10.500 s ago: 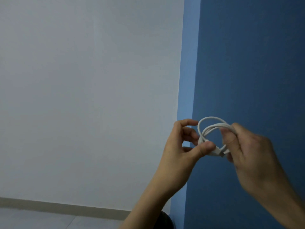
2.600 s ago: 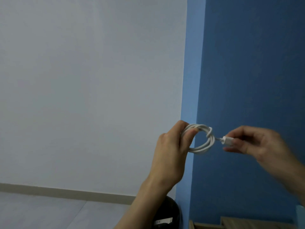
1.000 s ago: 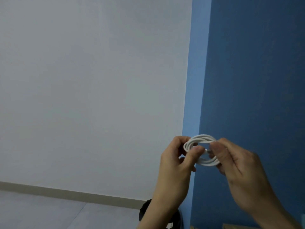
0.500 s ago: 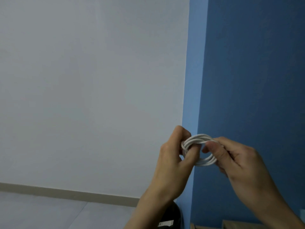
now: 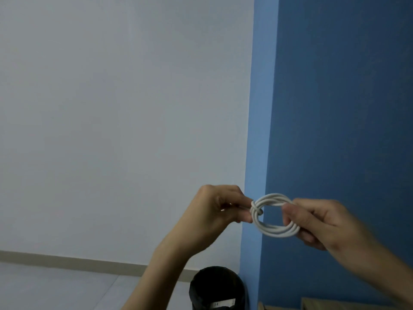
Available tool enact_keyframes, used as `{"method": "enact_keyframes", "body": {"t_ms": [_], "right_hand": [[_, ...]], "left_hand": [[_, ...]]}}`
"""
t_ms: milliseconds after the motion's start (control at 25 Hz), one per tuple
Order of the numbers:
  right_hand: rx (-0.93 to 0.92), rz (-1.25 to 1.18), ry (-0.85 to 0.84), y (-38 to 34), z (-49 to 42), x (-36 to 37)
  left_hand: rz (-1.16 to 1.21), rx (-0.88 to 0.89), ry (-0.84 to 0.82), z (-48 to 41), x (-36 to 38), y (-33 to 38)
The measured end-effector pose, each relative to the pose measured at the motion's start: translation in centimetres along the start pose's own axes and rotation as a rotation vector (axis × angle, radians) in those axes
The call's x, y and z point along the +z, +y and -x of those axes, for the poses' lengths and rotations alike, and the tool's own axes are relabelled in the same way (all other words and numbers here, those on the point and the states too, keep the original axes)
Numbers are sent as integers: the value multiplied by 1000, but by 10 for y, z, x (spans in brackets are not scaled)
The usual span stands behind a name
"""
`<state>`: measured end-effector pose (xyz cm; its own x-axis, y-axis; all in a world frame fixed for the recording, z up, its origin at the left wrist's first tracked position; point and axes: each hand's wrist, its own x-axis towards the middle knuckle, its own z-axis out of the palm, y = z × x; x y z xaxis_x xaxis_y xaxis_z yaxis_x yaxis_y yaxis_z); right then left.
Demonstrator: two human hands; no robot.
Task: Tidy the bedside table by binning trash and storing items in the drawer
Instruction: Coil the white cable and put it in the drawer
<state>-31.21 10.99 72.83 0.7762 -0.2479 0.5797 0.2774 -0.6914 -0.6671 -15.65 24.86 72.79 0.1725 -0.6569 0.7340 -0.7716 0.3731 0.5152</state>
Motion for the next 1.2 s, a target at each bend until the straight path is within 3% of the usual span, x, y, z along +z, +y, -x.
{"method": "enact_keyframes", "body": {"t_ms": [120, 240, 280, 360, 480, 560, 720, 960, 1200], "right_hand": [[86, 17, -116, -4, 2, -3], [126, 17, -144, -10, 0, -1], [104, 50, -101, -10, -1, 0], [30, 149, 18, -10, -1, 4], [-62, 316, 145, -7, -1, 12], [-77, 397, 193, -6, -1, 15], [-88, 482, 172, -5, 0, 24], [9, 44, 101, -16, 5, 16], [0, 64, 123, -19, 6, -2]], "left_hand": [[-255, 82, 39, -2, -3, 2], [-299, 115, 165, 0, 0, 5], [-196, 51, 246, 2, 4, 5], [236, -180, 395, 6, 15, 8], [997, -417, 402, 8, 41, 12], [1145, -421, 387, 10, 49, 15], [1084, -337, 366, 11, 57, 18], [840, -223, 499, 5, 45, 25], [761, -200, 506, 9, 47, 24]]}}
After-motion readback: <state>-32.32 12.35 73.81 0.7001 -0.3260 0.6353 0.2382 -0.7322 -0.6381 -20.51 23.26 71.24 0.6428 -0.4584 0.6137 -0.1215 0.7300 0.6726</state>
